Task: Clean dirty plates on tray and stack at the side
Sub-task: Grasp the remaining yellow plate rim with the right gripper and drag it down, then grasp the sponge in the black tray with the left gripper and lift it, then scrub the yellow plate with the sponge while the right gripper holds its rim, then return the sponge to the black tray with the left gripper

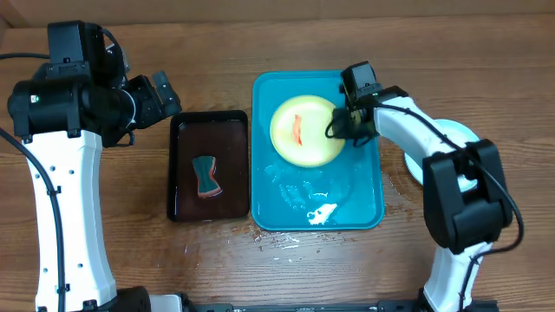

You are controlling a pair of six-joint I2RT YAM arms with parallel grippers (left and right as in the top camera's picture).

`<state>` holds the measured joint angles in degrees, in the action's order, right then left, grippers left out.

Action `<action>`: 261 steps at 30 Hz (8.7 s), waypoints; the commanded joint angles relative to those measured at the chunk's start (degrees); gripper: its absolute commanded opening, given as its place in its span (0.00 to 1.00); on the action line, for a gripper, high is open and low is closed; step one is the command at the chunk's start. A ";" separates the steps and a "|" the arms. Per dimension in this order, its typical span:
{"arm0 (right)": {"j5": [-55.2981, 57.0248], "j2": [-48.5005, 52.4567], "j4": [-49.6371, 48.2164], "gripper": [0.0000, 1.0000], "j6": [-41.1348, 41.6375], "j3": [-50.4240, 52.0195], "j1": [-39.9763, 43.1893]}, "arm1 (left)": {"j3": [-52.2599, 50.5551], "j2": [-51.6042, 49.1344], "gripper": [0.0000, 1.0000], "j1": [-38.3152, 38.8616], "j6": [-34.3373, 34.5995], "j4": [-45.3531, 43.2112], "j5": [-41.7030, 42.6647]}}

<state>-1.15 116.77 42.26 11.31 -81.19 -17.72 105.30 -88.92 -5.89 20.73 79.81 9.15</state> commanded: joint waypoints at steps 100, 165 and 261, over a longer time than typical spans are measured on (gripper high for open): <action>-6.62 -19.04 4.98 0.40 -3.93 12.44 1.92 | -15.37 -25.38 0.04 12.02 -1.77 -10.34 -9.51; -5.62 -4.13 0.92 0.04 0.48 13.64 0.31 | 2.97 -45.99 0.04 32.11 -1.20 -8.02 -15.02; -5.57 -4.13 1.62 0.04 0.46 13.64 0.31 | 2.45 -27.21 0.04 24.26 -2.95 -0.42 1.44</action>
<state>-10.37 110.17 43.03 11.99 -68.84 -17.08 107.55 -124.31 20.34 19.00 78.17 13.04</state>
